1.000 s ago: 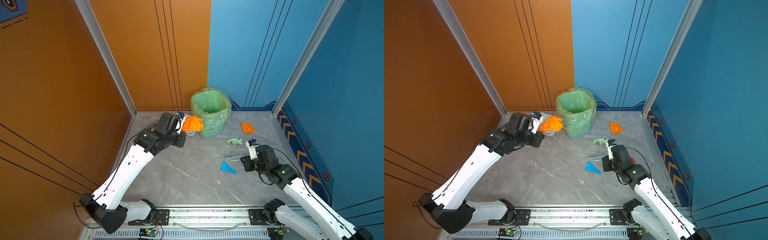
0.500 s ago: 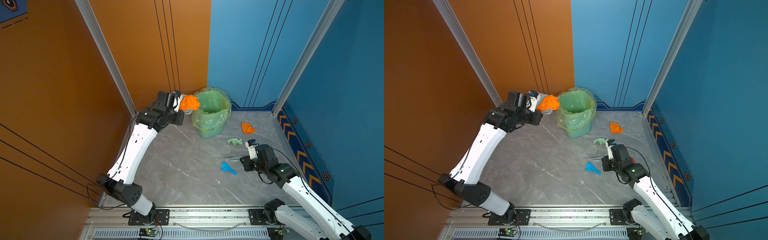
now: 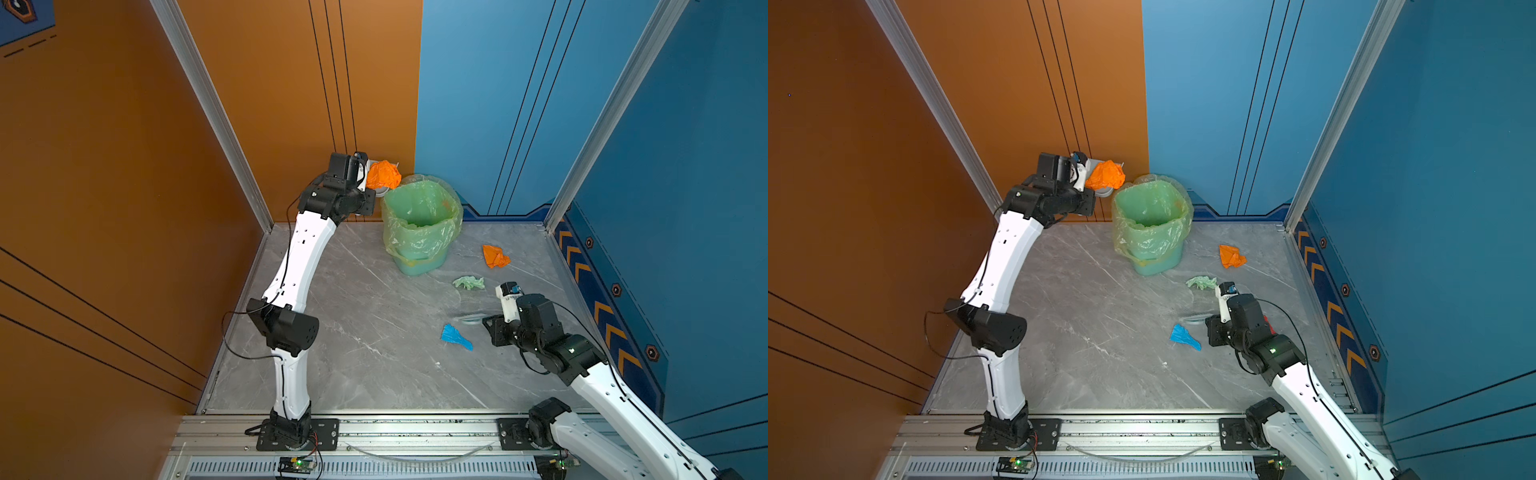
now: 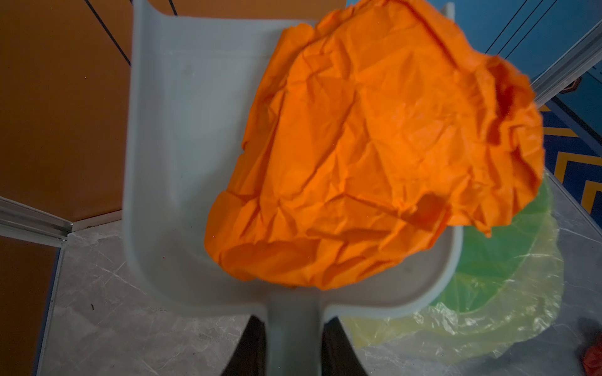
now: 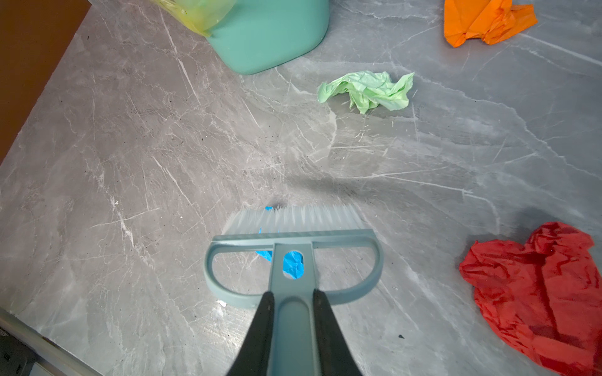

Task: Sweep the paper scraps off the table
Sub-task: 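Lift the dustpan with the orange scrap up to the bin rim with the left gripper, then tilt the dustpan over the bin with the left gripper to dump the orange scrap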

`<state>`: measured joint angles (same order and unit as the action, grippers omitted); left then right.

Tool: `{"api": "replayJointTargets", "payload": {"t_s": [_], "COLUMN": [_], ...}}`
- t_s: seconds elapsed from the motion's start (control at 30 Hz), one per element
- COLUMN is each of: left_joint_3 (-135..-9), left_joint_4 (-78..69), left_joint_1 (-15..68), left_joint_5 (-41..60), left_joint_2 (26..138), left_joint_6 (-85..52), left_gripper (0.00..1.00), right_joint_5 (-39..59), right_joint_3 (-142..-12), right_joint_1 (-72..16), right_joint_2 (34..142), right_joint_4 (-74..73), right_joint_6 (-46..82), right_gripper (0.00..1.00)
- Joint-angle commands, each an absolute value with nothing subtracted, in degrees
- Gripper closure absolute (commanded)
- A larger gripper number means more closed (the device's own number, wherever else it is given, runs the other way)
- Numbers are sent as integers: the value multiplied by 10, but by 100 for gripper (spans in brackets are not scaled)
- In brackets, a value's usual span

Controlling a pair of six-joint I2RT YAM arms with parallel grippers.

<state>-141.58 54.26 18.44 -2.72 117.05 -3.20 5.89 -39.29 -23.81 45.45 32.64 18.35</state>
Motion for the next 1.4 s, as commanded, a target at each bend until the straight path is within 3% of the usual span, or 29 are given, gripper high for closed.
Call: {"api": "replayJointTargets", "payload": {"t_s": [0.0,0.17,0.47,0.97,1.37], "left_joint_3": [-1464,-1496,-1538,-1525,-1499], "left_joint_4": [548,547,546,489,389], "left_joint_1": [189,216,301,335,355], "left_joint_5": [-53,-118,-303,-478,-540], "left_joint_2": [1193,1226,1286,1312,1323], "left_joint_6": [-25,16,210,398,540], "left_gripper": [100,100,100,100,100], "right_joint_5": [58,54,55,58,64], "right_joint_3": [-385,-381,-378,-368,-367], "right_joint_1": [-235,-235,-235,-235,-238], "right_joint_2": [448,450,453,448,452], "right_joint_4": [344,341,339,333,326], "right_joint_6": [201,208,218,226,226], "right_gripper": [100,100,100,100,100]}}
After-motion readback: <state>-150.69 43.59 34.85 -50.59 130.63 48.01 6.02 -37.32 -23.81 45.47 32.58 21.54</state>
